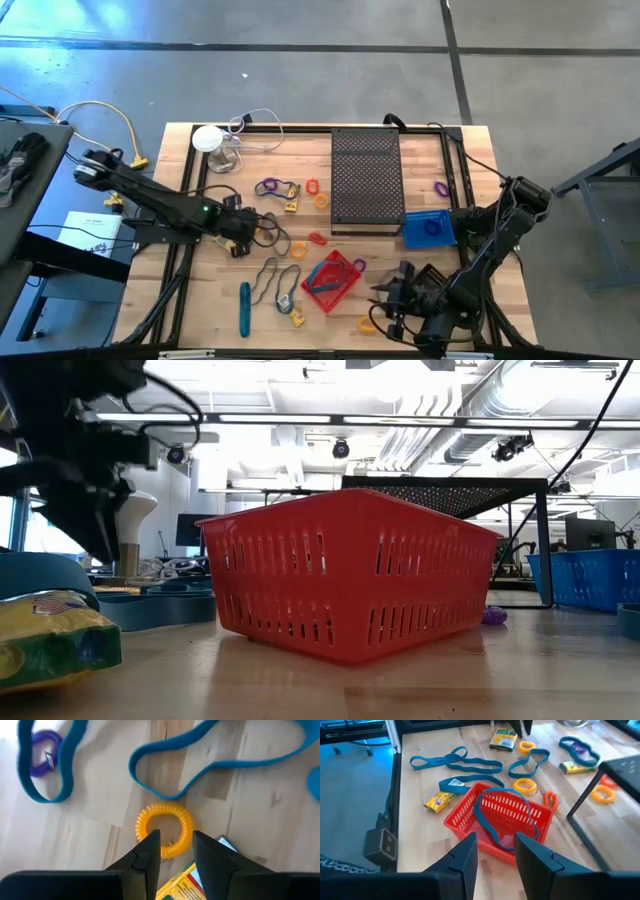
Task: Pick & Place Office Desk Supplies
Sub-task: Put the yellow spring keychain into the blue basket, then put the big crayon box into the black basket
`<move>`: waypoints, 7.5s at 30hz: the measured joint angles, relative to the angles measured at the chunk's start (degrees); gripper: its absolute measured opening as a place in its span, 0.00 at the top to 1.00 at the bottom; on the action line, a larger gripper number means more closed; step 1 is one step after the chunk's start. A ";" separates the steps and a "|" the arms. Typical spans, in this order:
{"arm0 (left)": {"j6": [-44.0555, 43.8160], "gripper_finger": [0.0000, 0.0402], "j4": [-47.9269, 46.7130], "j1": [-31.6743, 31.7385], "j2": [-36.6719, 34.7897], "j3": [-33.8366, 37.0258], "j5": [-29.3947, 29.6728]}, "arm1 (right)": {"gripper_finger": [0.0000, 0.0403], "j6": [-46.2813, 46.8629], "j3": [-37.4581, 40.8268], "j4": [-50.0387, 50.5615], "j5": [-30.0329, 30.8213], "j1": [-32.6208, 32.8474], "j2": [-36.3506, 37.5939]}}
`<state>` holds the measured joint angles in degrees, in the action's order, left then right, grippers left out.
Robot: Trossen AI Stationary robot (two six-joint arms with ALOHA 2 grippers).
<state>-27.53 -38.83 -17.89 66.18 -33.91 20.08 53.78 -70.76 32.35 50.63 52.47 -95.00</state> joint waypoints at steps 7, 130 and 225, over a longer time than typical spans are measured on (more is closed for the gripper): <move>0.85 0.74 2.59 0.56 8.00 0.00 0.00 | 0.72 0.14 0.00 0.01 -0.18 0.04 0.00; 25.81 0.74 47.65 -6.08 11.51 -16.24 -15.23 | 0.97 17.05 0.00 11.25 -2.85 -0.52 2.16; -11.82 0.74 -21.92 4.83 11.51 -16.11 -8.79 | 0.56 -0.02 3.03 -1.80 -15.37 -2.36 6.40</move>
<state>-39.35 -60.75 -13.06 77.69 -50.02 11.29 53.76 -67.73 30.55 35.27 50.11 -88.60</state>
